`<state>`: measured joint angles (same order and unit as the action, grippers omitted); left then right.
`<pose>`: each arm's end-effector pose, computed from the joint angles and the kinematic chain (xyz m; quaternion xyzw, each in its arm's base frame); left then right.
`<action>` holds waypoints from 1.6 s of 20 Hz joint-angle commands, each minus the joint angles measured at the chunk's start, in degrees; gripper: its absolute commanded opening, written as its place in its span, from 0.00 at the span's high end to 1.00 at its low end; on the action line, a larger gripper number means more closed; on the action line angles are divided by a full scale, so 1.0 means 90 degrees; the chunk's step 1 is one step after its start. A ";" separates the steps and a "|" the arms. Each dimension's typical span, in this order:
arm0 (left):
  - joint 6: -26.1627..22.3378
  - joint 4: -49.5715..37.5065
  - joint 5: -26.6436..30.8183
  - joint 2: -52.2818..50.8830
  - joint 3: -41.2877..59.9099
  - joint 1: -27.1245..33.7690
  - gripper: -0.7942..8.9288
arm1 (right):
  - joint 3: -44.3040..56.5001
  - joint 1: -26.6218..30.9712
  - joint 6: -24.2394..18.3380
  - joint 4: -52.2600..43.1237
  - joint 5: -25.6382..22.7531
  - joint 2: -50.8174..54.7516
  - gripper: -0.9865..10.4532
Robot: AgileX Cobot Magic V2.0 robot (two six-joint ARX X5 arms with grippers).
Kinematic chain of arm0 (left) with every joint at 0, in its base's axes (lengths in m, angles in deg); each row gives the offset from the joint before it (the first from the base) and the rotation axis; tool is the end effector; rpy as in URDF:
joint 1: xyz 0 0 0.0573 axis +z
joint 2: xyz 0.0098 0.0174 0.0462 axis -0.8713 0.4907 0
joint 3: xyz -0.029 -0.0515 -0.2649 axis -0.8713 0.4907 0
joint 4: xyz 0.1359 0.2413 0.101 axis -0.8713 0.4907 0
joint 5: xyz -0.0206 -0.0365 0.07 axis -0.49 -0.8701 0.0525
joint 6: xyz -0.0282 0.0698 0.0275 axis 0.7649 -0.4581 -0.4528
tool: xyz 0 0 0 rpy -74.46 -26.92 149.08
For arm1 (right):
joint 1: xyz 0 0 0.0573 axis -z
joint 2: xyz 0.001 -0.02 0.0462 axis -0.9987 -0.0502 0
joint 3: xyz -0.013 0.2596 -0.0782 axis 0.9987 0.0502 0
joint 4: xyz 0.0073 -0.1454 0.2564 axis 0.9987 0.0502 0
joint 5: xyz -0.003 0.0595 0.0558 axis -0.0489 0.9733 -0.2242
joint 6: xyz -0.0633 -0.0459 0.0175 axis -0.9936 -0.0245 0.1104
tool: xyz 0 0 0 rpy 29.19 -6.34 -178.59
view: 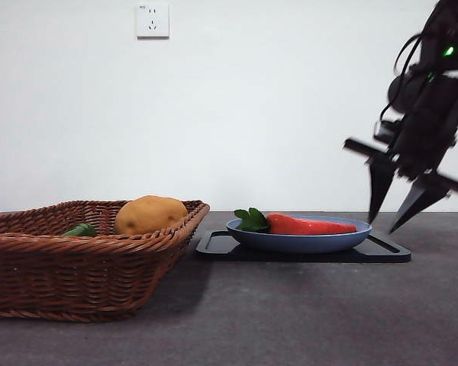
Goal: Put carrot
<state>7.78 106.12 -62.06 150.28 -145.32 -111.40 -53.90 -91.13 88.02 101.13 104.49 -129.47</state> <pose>0.2201 -0.2679 0.3850 0.1250 0.1719 -0.4187 0.8829 0.4430 0.0548 0.1526 0.1843 0.6103 0.0986 0.7641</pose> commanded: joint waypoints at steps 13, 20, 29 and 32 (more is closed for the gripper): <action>-0.0374 -0.0304 0.1025 0.0248 -0.0090 0.1889 0.91 | -0.0049 -0.1719 -0.1018 0.1280 -0.2001 0.3371 0.91; -0.0391 0.1127 -0.0022 -0.1149 0.0323 0.3390 0.91 | 0.0508 -0.2790 -0.1073 0.0539 -0.3055 0.4646 0.91; 0.0537 0.0231 -0.0163 -0.4257 0.3565 0.3638 0.91 | 0.4226 -0.3194 -0.1139 -0.3070 -0.3291 0.6931 0.91; 0.0869 0.0039 -0.0114 -0.5425 0.4408 0.3640 0.91 | 0.5697 -0.3196 -0.0816 -0.4306 -0.3604 0.7703 0.91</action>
<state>13.81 107.70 -63.20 102.02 -104.82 -78.39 -3.36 -119.42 79.17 63.89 72.34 -59.95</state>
